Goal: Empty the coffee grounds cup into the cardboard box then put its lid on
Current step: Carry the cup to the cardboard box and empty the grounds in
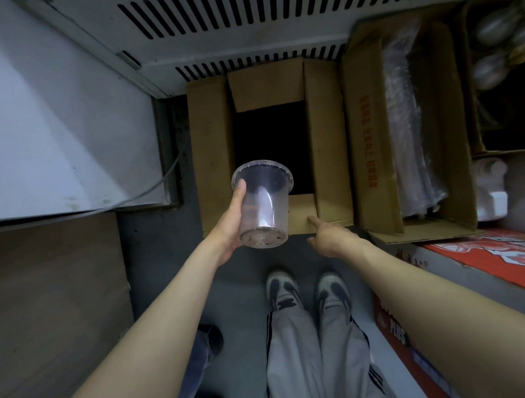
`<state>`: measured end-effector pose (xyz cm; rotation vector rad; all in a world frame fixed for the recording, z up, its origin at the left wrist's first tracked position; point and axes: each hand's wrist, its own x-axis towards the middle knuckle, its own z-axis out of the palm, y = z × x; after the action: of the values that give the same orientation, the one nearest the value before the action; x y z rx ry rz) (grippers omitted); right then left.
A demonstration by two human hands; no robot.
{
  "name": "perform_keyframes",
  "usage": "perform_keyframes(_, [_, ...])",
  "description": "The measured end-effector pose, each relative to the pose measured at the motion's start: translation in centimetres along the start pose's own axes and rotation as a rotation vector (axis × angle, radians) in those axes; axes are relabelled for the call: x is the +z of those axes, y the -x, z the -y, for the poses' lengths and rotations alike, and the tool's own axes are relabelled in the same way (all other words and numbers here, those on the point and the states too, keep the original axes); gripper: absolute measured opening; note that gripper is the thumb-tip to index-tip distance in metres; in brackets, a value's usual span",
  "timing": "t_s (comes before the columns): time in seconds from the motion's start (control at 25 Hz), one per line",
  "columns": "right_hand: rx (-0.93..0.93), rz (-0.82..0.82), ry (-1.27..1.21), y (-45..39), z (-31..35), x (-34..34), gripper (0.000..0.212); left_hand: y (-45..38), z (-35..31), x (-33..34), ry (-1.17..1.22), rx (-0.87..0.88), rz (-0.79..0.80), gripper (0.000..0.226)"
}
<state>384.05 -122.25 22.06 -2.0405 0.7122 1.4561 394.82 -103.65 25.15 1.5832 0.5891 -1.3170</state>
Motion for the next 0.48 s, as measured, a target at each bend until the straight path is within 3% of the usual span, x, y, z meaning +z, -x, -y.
perform_keyframes(0.24, [-0.038, -0.032, -0.010, 1.6, -0.5, -0.7, 0.067, 1.7, -0.2, 0.8, 0.000, 0.003, -0.004, 0.072])
perform_keyframes(0.48, [-0.088, -0.203, -0.166, 5.7, -0.7, -2.3, 0.059, 5.6, -1.2, 1.7, -0.034, 0.076, -0.036, 0.081])
